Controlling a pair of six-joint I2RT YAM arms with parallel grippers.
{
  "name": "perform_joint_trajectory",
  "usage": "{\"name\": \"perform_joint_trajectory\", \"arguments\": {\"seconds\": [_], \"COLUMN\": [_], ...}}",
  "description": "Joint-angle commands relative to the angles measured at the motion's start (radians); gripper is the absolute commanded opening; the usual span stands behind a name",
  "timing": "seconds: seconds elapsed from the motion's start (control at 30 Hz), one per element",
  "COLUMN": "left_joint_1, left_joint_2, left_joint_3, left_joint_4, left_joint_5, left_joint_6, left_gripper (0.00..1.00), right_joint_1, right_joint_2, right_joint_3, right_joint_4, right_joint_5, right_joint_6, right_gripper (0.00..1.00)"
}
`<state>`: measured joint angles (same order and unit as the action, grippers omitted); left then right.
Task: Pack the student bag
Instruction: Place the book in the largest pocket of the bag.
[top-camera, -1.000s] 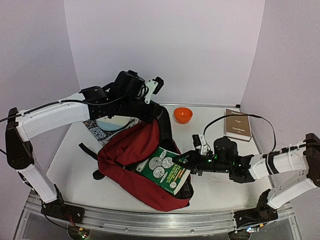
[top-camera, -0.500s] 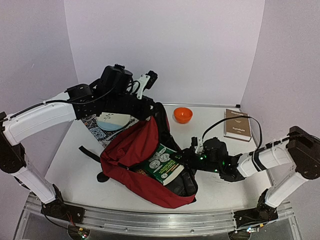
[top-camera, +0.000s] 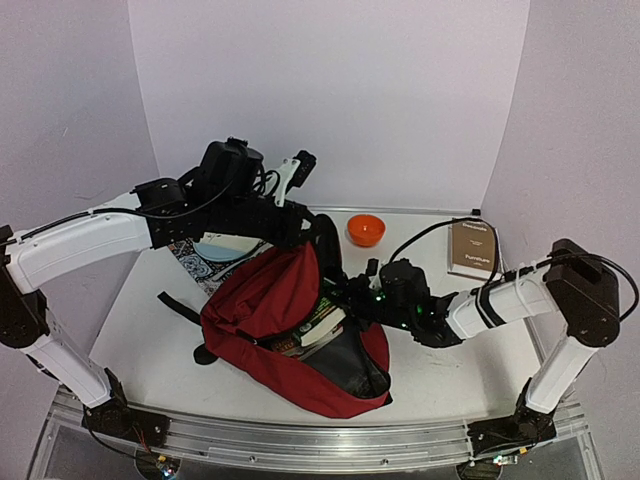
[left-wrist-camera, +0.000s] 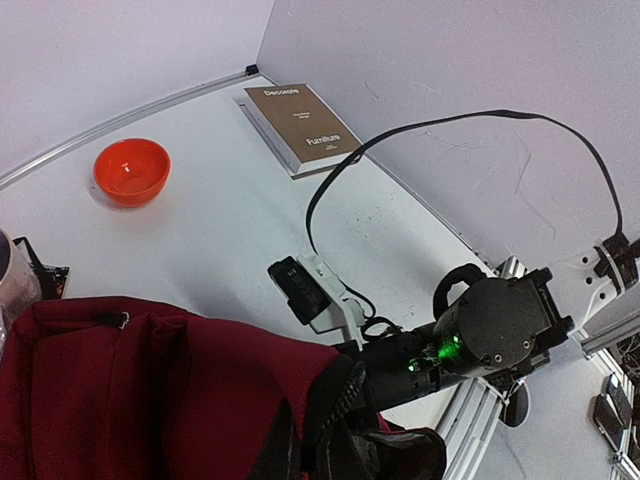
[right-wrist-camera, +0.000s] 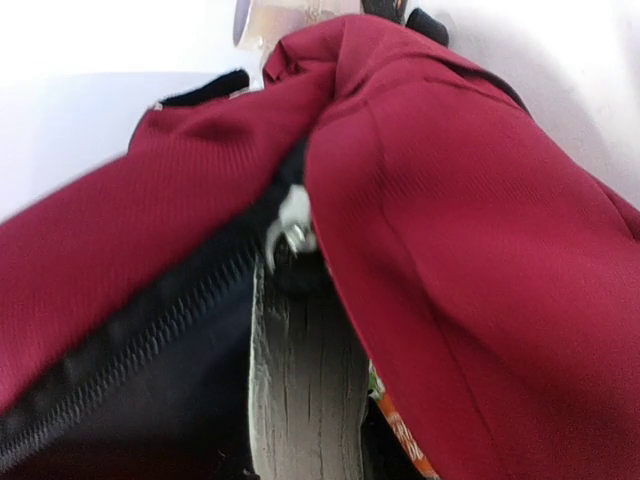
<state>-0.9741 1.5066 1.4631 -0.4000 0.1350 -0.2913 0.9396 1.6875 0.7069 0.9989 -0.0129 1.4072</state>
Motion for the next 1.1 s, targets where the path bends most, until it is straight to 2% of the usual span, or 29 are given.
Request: {"name": "perform_joint_trajectory", "arguments": {"seconds": [0.0, 0.2, 0.37, 0.53, 0.67, 0.93, 1.07], "left_joint_1": [0.005, 0.005, 0.005, 0.005, 0.005, 0.015, 0.032], "left_joint_2": [-0.052, -0.051, -0.061, -0.073, -0.084, -0.109, -0.116], "left_joint_3": [0.0, -0.02, -0.044, -0.069, -0.088, -0.127, -0.146], "left_joint_4": [0.134, 0.166, 0.181, 0.185, 0.186, 0.18, 0.168], "left_joint_5": [0.05, 0.089, 0.081, 0.056, 0.034, -0.029, -0.047], "left_joint_6": [-0.03, -0.052, -0.055, -0.054, -0.045, -0.019, -0.01], "left_gripper": [0.0, 0.0, 0.0, 0.0, 0.0, 0.0, 0.0], "right_joint_1": [0.017, 0.059, 0.08, 0.101, 0.106, 0.111, 0.111], "right_joint_2": [0.02, 0.075, 0.137, 0.135, 0.113, 0.021, -0.031], "right_joint_3": [0.124, 0.199, 0.258, 0.303, 0.316, 0.248, 0.254], "right_joint_4": [0.033, -0.053, -0.103, -0.21, -0.281, -0.372, -0.472], "right_joint_5": [0.106, 0.22, 0.207, 0.208, 0.188, 0.197, 0.22], "right_joint_6": [0.006, -0.013, -0.039, -0.111, -0.17, -0.232, -0.299], "right_gripper": [0.0, 0.0, 0.02, 0.25, 0.38, 0.53, 0.61]}}
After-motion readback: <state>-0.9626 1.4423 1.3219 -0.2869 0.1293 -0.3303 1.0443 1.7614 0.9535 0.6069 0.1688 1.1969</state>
